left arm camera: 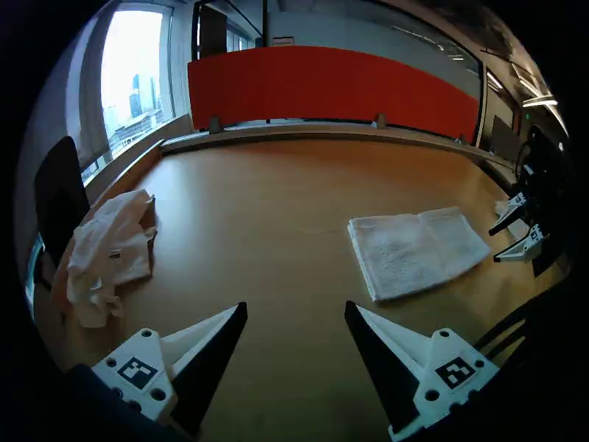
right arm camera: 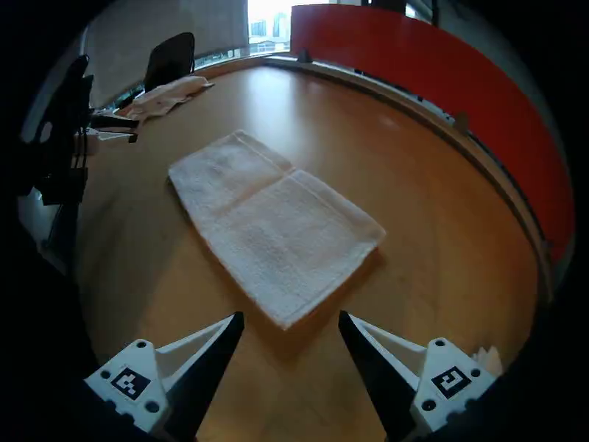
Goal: Fold towel
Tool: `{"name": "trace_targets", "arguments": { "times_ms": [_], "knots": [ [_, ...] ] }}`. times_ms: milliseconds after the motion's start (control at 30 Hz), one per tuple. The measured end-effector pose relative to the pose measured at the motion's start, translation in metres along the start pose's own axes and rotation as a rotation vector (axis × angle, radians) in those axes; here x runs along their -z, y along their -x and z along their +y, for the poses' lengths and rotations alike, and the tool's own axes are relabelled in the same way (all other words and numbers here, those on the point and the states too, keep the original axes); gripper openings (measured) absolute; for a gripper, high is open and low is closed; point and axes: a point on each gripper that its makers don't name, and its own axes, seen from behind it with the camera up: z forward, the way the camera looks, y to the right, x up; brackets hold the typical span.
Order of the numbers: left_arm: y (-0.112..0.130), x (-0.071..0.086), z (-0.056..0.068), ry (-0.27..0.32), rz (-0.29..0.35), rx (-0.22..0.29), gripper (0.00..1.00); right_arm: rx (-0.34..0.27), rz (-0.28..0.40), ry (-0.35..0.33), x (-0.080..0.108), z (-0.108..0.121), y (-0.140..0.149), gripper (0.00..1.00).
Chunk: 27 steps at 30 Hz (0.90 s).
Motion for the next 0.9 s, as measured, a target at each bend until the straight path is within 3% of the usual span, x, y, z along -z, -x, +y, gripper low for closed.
{"name": "trace_targets", "arguments": {
  "times_ms": [300, 533, 667, 900],
  "knots": [
    [0.011, 0.011, -0.001, 0.004, -0.009, -0.002, 0.99, 0.013, -0.01, -0.014, -0.004, -0.005, 0.002, 0.71],
    [0.02, 0.018, 0.0, 0.004, -0.021, -0.008, 0.99, 0.008, -0.023, -0.027, -0.009, -0.007, 0.002, 0.38],
    [0.023, 0.022, 0.001, 0.005, -0.023, -0.015, 0.99, 0.007, -0.029, -0.019, -0.01, -0.005, 0.003, 0.25],
    [0.027, 0.028, 0.001, 0.004, -0.025, -0.004, 0.99, -0.001, -0.034, -0.017, -0.009, -0.004, 0.004, 0.24]
  ]
}}
